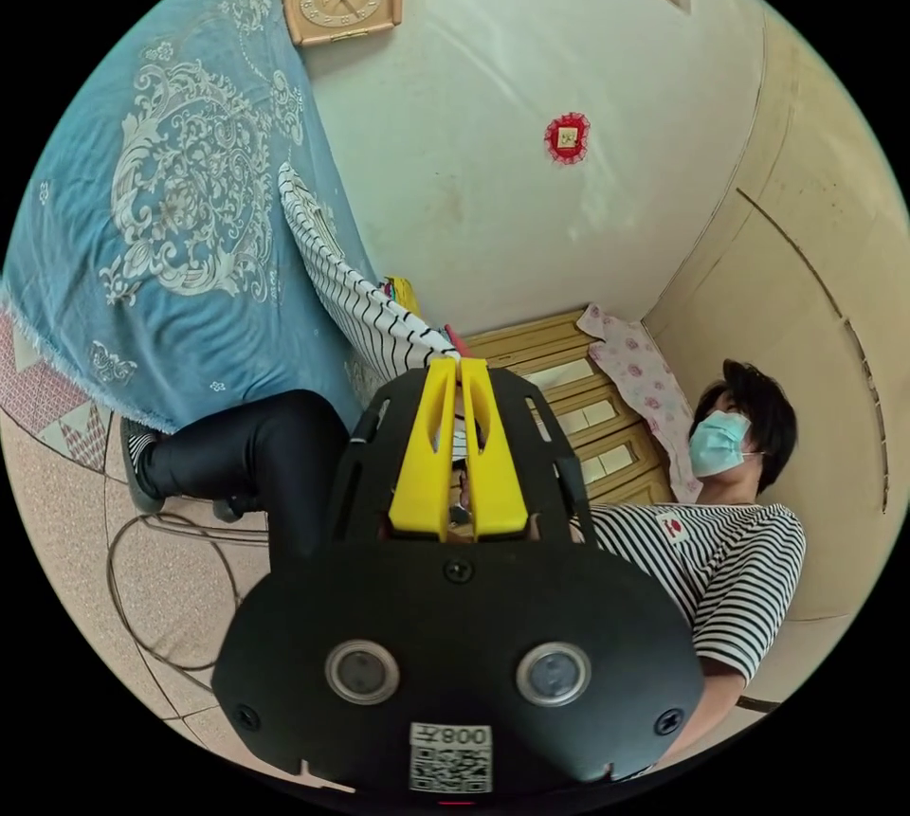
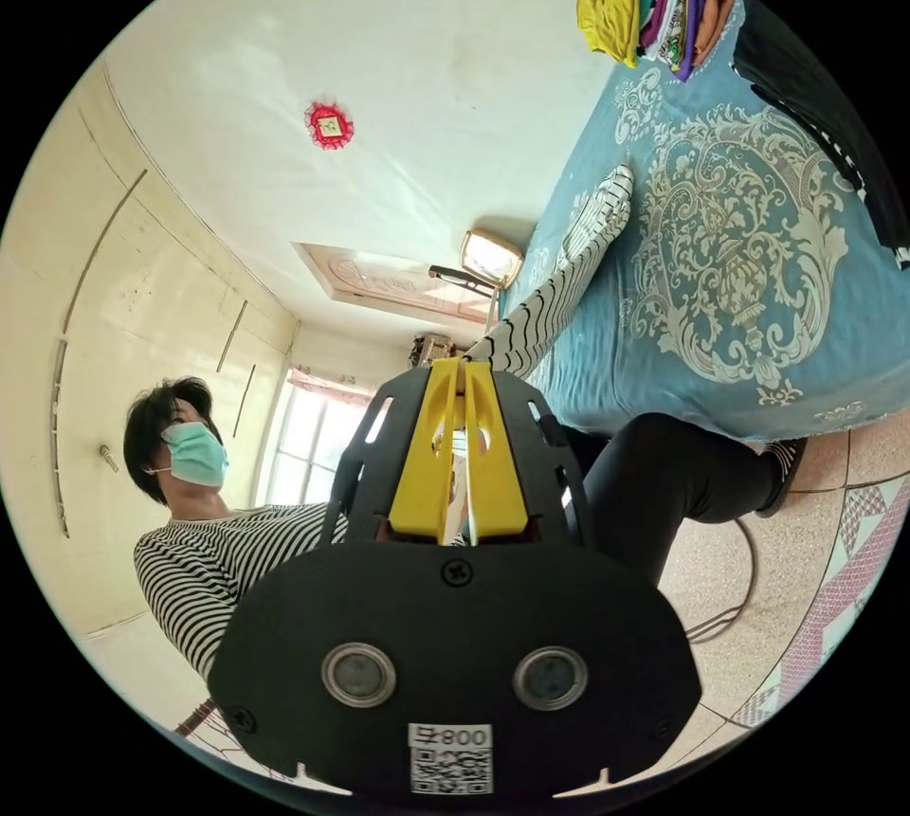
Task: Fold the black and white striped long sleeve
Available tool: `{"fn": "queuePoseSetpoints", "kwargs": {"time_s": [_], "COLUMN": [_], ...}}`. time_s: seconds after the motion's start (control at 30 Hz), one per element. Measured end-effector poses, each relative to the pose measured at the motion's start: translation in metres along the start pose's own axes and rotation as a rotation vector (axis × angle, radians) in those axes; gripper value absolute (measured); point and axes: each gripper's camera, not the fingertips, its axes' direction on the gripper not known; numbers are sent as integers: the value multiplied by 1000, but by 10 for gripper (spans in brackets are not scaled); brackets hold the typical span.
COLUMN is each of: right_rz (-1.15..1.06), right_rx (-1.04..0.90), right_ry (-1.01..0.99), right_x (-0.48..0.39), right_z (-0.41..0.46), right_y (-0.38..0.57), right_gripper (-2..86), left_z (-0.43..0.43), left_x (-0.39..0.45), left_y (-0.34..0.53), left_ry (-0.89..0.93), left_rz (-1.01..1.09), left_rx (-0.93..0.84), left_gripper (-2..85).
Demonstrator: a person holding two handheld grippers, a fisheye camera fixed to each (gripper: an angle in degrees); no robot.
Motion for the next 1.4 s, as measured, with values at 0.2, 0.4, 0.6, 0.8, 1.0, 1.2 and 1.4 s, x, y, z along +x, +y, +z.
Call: {"fn": "queuePoseSetpoints", "kwargs": {"time_s": [0.2,0.4,0.6,0.8,1.0,1.2,1.4], "right_rz": [-22,-47,-66,-36,27,58,91], "right_rx": [10,3,-7,16,15,36,35], "right_ry": [-18,-41,-16,-24,10,0,6], "right_x": [-30,-53,-72,-58,-33,-13,11], "right_z": [5,14,16,19,22,12,5], "right_y": [46,83,105,110,101,91,74], "right_gripper": [6,6,6,6,6,6,6], "left_z": [-23,-40,-53,-57,-54,-49,-42], "left_x": [23,39,50,40,35,33,26], "left_y": [22,36,42,43,34,16,-7], "left_ry": [6,61,66,82,83,67,48], "left_rz": [0,16,25,-25,-54,-65,-91], "left_rx": [1,13,0,30,39,44,46], "left_gripper": [7,7,7,7,7,8,8]}}
